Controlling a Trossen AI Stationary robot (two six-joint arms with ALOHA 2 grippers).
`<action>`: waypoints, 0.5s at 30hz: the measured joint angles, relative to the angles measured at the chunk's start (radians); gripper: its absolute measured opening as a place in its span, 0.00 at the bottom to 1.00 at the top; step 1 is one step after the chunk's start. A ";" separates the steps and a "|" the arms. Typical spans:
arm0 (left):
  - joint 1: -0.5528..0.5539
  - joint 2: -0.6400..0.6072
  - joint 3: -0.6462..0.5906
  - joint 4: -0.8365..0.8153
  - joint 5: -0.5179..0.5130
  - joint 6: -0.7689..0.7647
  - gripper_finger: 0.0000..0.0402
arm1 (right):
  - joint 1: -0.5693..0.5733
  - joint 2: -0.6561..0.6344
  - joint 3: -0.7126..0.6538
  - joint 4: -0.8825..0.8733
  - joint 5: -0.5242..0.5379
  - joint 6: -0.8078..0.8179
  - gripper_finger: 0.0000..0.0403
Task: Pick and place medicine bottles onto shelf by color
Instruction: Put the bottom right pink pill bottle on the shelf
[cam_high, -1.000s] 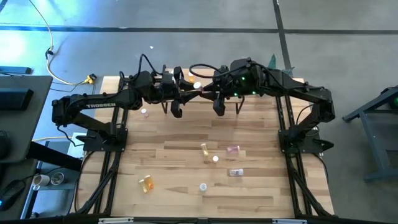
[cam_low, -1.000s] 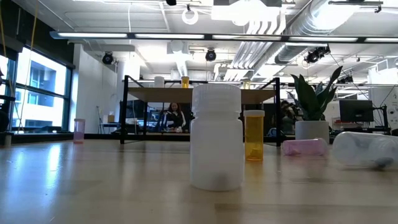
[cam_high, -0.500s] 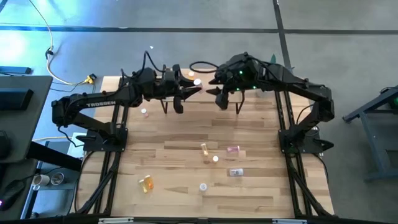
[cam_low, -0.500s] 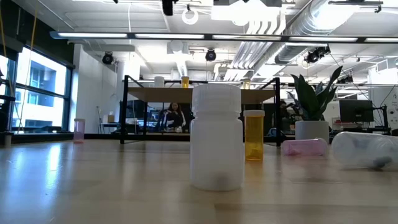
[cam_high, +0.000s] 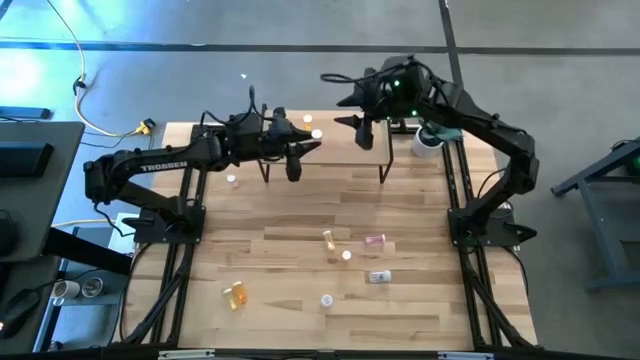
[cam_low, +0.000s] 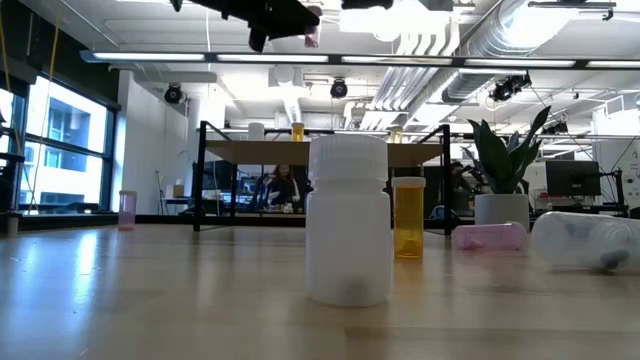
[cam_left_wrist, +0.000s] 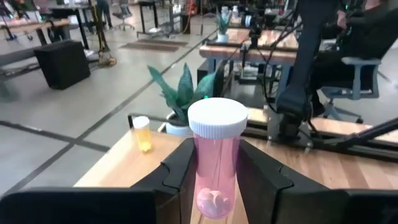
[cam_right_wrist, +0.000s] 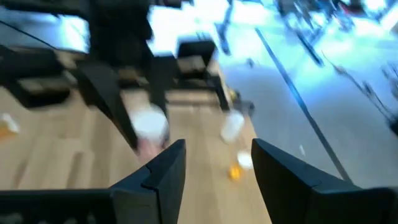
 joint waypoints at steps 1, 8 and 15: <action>-0.001 0.003 0.000 -0.003 -0.002 0.001 0.22 | -0.010 0.000 0.000 0.019 -0.049 -0.008 0.43; -0.015 0.037 -0.001 -0.004 -0.026 0.007 0.22 | -0.044 0.023 0.000 0.086 -0.306 -0.021 0.43; -0.026 0.047 0.000 0.006 -0.053 0.015 0.22 | -0.041 0.085 0.000 0.045 -0.347 -0.021 0.43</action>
